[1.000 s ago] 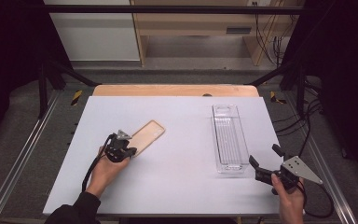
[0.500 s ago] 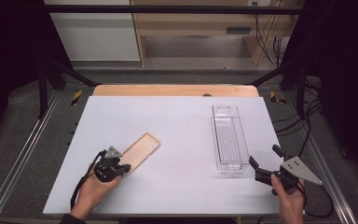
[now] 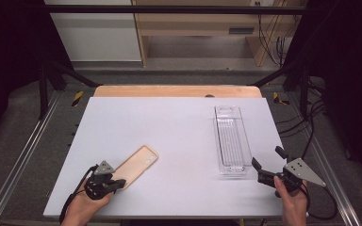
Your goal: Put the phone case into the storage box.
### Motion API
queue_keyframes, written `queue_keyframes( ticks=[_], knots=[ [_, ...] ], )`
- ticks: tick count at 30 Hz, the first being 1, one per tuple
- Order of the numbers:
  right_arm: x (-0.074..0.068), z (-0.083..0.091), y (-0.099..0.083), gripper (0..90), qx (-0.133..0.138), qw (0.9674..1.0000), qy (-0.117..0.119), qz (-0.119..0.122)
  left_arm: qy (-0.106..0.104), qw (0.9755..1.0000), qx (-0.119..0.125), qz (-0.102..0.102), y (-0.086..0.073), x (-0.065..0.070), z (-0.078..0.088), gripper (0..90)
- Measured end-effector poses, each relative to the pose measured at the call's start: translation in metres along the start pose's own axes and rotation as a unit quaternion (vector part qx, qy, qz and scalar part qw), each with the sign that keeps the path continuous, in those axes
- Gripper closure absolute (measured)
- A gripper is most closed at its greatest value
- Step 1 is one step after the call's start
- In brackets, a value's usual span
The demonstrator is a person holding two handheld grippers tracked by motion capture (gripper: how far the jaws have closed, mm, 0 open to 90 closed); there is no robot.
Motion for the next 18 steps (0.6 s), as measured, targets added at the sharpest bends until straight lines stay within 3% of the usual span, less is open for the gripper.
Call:
queue_keyframes(
  ticks=[18],
  knots=[
    [-0.0015, -0.0012, -0.0018, 4.2, -0.005, 1.0, 0.003, 0.001, -0.005, 1.0, 0.002, 0.0, -0.0118, 0.0028, 0.0088, 90.0]
  ],
)
Point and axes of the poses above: each handheld gripper's, and its own axes: z roughly backward along the jaws, y roughly out of its top, x roughly to its right, the point moved 8 cm from there along -z, roughly forward along the jaws, and after that the axes turned 4 degrees about y, right-handed, at the moved point
